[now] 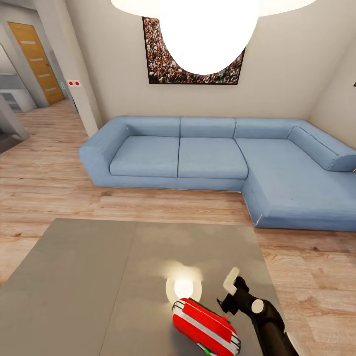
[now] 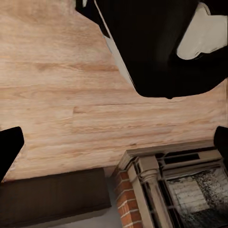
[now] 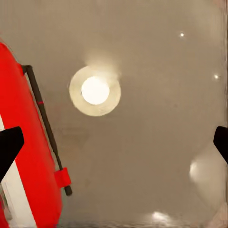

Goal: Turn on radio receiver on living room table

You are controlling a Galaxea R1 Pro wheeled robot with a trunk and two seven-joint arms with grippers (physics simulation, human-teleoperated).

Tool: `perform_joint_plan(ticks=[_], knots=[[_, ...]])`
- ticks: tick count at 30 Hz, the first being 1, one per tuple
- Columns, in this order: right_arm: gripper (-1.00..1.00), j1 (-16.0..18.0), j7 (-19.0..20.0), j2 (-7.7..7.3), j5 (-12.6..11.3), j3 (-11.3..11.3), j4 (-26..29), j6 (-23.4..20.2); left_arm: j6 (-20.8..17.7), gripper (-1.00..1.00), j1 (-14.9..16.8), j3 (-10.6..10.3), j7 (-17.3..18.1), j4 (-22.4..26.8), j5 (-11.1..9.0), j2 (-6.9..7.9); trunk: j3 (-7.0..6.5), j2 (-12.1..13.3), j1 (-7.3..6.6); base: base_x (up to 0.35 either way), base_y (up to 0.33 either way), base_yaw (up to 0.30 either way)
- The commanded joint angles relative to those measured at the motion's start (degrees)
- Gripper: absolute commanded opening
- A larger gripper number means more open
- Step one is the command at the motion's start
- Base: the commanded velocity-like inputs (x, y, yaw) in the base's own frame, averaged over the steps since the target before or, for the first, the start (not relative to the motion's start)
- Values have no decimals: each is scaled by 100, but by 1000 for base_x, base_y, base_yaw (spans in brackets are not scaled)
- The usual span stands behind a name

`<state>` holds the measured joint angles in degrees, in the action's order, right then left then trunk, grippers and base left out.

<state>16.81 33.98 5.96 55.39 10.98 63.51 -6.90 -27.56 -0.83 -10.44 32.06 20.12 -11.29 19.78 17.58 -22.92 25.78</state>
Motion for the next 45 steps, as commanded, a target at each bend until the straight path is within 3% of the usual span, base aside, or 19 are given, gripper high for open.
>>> perform_joint_plan(ticks=[1,3,6,11,12,13,14,15,19,23,25,29,32,37,40,45], knots=[[100,-14,487,11,9,377,469,-221,-20,100,64,5,1,335,0,78,0,0,0,0,0,0],[100,-17,780,15,18,634,729,-295,-25,100,136,40,1,518,-3,161,0,0,0,0,0,0],[100,-19,1269,16,41,1103,1108,-348,-38,100,285,268,8,821,-5,320,0,0,0,0,0,0],[100,-20,1991,-72,72,2247,1521,-361,-439,100,488,1114,4,1596,3,548,0,0,0,0,0,0],[100,-20,2038,-92,73,2367,1534,-360,-478,100,495,1188,4,1702,5,563,0,0,0,0,0,0],[100,-21,2207,-193,70,2898,1560,-353,-577,100,511,1460,2,2120,10,607,0,0,0,0,0,0],[100,-20,2312,-246,68,3266,1564,-344,-611,100,517,1620,0,2327,14,624,0,0,0,0,0,0],[100,-20,2346,-258,66,3391,1565,-341,-618,100,518,1670,-1,2380,16,627,0,0,0,0,0,0],[100,-20,2606,-342,40,4424,1557,-331,-609,100,522,1974,-8,2632,27,641,0,0,0,0,0,0],[100,-20,2667,-361,30,4988,1544,-330,-584,100,522,2109,-14,2743,29,656,0,0,0,0,0,0],[100,-20,2675,-354,23,5491,1455,-317,-569,100,523,2339,-15,2880,30,664,0,0,0,0,0,0],[100,-20,2625,-364,39,5713,1150,-303,-545,100,523,2434,-16,2902,32,656,0,0,0,0,0,0],[100,-20,2591,-426,62,6106,726,-213,-452,100,523,2451,-19,2875,37,650,0,0,0,0,0,0],[100,-20,2486,-700,79,6788,-270,309,34,100,517,2458,-24,2741,33,637,0,0,0,0,0,0],[100,-20,2250,-789,165,6999,-821,692,401,100,515,2459,-20,2451,37,649,0,0,0,0,0,0],[100,-20,1721,-820,261,7068,-1400,1091,995,100,514,2446,-16,2161,39,651,0,0,0,0,0,0]])
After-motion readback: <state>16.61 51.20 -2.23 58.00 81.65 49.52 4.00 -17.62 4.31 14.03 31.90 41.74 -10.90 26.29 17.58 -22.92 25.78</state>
